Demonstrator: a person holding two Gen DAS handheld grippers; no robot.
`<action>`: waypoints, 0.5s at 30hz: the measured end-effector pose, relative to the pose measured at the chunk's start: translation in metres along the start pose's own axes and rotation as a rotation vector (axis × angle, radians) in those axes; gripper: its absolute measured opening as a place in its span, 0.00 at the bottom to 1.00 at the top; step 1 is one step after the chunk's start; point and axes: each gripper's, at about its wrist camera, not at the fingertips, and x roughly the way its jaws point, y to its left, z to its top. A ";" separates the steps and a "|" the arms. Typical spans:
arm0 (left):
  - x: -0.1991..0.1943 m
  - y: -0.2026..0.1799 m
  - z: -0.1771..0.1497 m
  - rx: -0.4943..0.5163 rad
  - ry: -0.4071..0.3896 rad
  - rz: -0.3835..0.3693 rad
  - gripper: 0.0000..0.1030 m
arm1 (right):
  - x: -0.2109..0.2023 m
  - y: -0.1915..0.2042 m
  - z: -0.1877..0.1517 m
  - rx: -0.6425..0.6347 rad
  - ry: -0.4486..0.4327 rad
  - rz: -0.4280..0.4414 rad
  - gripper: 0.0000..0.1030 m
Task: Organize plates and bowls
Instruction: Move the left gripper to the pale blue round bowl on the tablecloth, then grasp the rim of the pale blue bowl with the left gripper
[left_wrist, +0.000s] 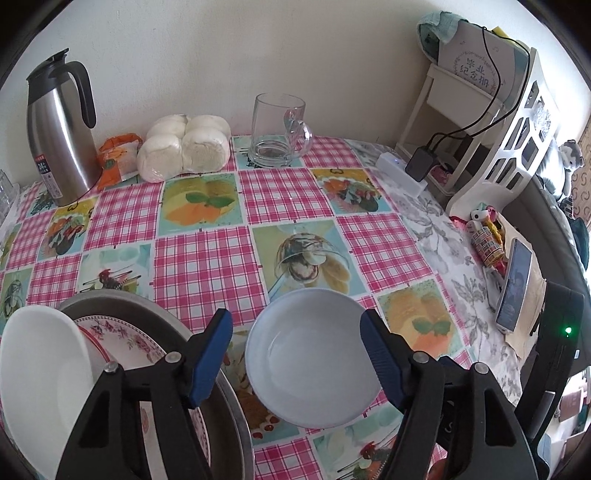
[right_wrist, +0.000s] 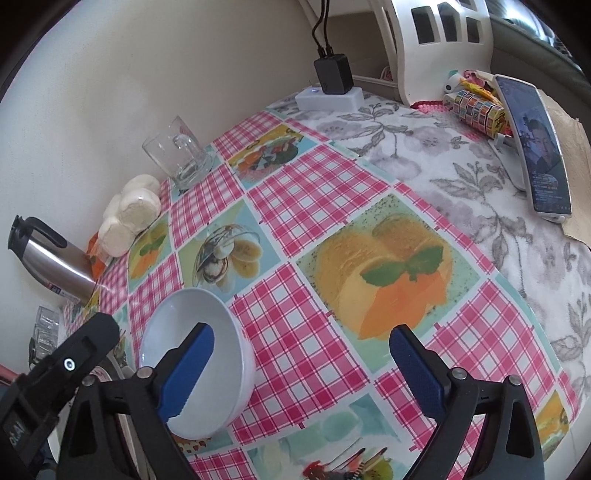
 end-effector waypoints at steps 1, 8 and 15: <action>0.001 0.000 0.000 0.001 0.000 -0.001 0.70 | 0.001 0.001 -0.001 -0.004 0.005 -0.001 0.90; 0.013 0.004 -0.002 0.000 0.018 0.008 0.68 | 0.008 0.004 -0.003 -0.022 0.036 0.008 0.85; 0.021 0.006 -0.003 0.000 0.037 0.005 0.64 | 0.013 0.006 -0.006 -0.027 0.062 0.004 0.73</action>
